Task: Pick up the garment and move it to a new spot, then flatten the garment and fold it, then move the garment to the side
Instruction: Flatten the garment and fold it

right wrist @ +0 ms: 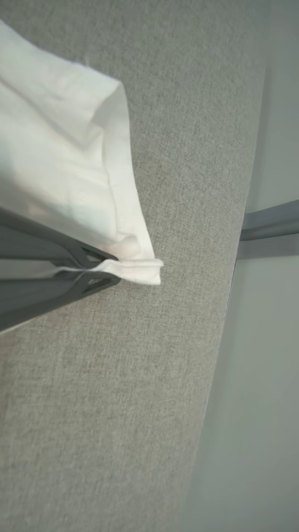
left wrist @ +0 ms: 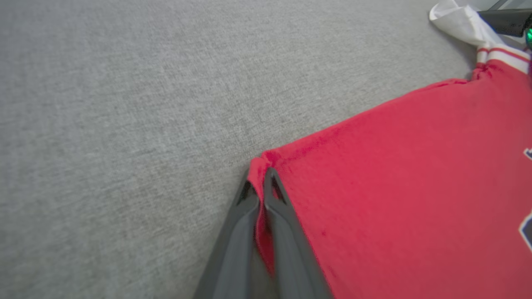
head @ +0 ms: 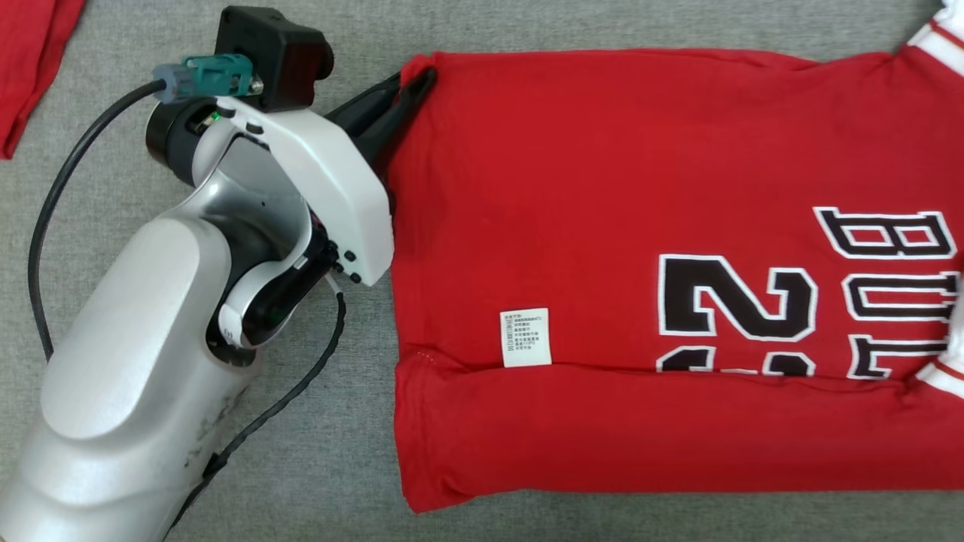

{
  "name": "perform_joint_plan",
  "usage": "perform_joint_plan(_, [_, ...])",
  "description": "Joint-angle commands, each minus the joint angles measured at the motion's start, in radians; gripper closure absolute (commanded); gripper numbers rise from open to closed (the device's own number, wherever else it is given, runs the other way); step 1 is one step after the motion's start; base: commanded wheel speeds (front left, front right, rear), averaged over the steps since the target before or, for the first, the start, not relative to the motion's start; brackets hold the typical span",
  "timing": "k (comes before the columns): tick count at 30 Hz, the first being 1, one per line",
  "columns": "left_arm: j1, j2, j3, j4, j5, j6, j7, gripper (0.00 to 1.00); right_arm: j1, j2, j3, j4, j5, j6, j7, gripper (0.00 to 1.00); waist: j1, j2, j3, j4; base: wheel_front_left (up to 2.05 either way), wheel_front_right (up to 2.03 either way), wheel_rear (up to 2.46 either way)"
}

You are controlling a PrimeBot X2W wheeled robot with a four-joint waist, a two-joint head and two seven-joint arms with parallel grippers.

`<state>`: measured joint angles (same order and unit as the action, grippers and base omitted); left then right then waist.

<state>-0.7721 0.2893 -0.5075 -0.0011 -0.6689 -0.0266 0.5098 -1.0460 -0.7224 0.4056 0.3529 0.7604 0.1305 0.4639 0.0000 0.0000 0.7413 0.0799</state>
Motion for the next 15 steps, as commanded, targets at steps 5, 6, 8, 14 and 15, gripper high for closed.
perform_joint_plan(5, [0.119,0.028,-0.007,-0.011,-0.02,-0.003,-0.015,1.0,0.055,-0.059,0.036,-0.048,0.108,0.0,-0.111,1.0,0.0,0.0,-0.093,-0.048,0.0,0.0,0.0])
perform_joint_plan(6, [0.136,0.032,0.001,-0.028,-0.026,0.002,-0.024,1.0,0.078,-0.075,0.043,-0.068,0.127,0.0,-0.131,1.0,0.0,0.0,-0.112,-0.056,0.0,0.0,0.0])
perform_joint_plan(8, [0.176,0.044,0.018,-0.065,-0.038,0.011,-0.043,1.0,0.131,-0.109,0.05,-0.107,0.163,0.0,-0.171,1.0,0.0,0.0,-0.152,-0.073,0.0,0.0,0.0])
perform_joint_plan(14, [0.327,0.079,0.06,-0.16,-0.057,0.051,-0.099,1.0,0.313,-0.168,0.058,-0.186,0.228,0.0,-0.284,1.0,0.0,0.0,-0.265,-0.118,0.0,0.0,0.0])
perform_joint_plan(15, [0.359,0.087,0.072,-0.179,-0.061,0.063,-0.112,1.0,0.352,-0.174,0.056,-0.2,0.237,0.0,-0.307,1.0,0.0,0.0,-0.288,-0.128,0.0,0.0,0.0])
